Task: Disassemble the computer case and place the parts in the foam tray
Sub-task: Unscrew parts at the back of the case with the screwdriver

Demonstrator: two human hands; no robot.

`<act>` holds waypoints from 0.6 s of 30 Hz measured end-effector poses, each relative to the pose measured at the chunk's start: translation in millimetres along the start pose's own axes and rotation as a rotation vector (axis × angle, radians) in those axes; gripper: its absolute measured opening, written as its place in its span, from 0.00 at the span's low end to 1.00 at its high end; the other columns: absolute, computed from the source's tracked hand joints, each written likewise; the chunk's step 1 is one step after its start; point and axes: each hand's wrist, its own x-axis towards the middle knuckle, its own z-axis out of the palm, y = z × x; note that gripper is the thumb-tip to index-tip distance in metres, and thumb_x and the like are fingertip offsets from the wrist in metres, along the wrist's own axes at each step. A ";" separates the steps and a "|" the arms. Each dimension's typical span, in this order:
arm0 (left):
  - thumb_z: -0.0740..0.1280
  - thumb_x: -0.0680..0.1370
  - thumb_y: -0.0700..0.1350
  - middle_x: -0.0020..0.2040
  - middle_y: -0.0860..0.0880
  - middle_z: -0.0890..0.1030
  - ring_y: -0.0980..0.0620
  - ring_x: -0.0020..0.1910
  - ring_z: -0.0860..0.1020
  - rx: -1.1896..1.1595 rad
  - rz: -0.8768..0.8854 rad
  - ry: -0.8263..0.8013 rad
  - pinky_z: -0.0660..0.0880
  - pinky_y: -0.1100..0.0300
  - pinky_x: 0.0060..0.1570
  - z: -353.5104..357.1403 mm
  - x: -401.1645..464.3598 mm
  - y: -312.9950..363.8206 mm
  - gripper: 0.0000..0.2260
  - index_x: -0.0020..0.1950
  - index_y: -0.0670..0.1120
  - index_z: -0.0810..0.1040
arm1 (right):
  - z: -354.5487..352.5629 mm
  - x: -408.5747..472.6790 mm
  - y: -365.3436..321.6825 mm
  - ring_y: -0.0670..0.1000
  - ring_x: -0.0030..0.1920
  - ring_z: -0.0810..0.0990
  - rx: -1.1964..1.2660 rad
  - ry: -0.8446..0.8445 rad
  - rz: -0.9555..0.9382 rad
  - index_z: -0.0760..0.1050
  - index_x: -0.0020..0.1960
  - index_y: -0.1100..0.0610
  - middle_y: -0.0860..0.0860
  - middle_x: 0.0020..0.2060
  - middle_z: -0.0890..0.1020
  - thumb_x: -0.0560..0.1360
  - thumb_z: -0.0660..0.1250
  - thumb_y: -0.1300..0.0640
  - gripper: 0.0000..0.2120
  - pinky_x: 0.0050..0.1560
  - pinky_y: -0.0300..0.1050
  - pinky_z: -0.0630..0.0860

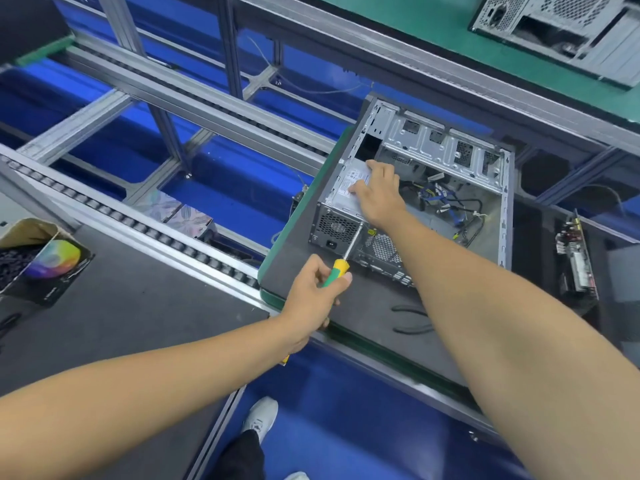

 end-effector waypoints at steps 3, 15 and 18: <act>0.70 0.80 0.55 0.40 0.52 0.76 0.49 0.39 0.74 0.151 0.071 0.205 0.76 0.46 0.44 13.9 -6.1 0.1 0.15 0.47 0.48 0.67 | -1.1 -0.2 -2.3 0.55 0.75 0.58 0.000 0.004 0.010 0.57 0.80 0.57 0.54 0.75 0.61 0.81 0.62 0.50 0.31 0.71 0.55 0.62; 0.80 0.72 0.50 0.34 0.47 0.74 0.53 0.25 0.67 -0.141 -0.133 0.113 0.57 0.63 0.23 -4.7 12.4 10.9 0.22 0.42 0.49 0.65 | 1.3 1.2 -0.7 0.56 0.74 0.59 -0.015 0.019 0.008 0.57 0.80 0.57 0.54 0.74 0.61 0.81 0.61 0.49 0.31 0.70 0.53 0.62; 0.80 0.71 0.52 0.38 0.50 0.78 0.58 0.26 0.69 -0.393 -0.383 -0.067 0.54 0.67 0.18 -10.8 12.2 14.5 0.18 0.45 0.50 0.72 | 2.8 2.1 -1.4 0.56 0.74 0.59 -0.026 0.015 0.007 0.57 0.80 0.58 0.54 0.75 0.61 0.81 0.61 0.49 0.31 0.71 0.54 0.62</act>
